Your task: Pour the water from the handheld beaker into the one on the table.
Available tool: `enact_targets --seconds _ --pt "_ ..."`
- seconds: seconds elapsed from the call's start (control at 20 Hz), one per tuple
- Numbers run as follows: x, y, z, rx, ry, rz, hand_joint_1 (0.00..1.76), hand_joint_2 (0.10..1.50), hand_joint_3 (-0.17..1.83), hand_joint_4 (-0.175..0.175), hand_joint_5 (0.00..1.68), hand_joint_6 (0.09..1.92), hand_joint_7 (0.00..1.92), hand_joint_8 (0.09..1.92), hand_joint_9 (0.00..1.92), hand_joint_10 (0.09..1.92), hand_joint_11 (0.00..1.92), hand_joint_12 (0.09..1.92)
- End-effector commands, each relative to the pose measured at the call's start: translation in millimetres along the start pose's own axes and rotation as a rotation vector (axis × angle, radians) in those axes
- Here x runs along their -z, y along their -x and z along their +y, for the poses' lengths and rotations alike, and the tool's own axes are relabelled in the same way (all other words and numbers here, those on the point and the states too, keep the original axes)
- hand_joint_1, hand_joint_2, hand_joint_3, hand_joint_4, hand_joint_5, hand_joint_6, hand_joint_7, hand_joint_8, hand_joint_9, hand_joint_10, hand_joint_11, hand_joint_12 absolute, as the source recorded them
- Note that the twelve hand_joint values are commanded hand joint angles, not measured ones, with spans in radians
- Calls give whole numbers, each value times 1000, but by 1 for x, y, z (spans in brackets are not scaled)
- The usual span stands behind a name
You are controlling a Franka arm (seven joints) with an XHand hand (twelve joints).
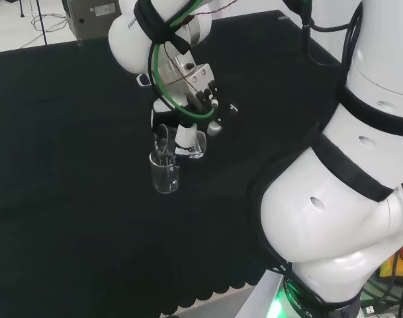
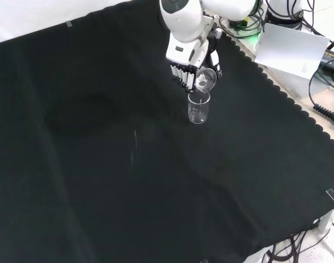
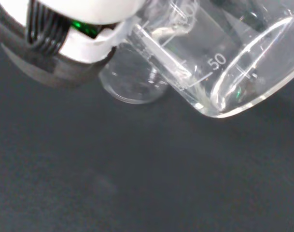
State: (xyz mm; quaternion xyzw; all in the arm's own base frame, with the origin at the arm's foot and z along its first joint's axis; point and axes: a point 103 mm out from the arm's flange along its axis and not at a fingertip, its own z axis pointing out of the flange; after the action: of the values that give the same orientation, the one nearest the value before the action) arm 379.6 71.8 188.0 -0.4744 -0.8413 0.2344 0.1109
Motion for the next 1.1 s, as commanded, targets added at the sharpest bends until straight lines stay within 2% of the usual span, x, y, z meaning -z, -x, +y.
enact_targets --seconds 0.05,0.6,1.1 --pt "-3 22 -4 -81 -54 -29 1156 771 520 -33 1187 775 1688 256 1803 87 1480 561" --pt "-2 19 -4 -78 -79 -50 1157 768 526 -36 1185 779 1687 259 1805 87 1476 561" --pt "3 11 -1 -99 -125 -115 1157 768 528 -38 1184 782 1687 261 1808 87 1473 560"
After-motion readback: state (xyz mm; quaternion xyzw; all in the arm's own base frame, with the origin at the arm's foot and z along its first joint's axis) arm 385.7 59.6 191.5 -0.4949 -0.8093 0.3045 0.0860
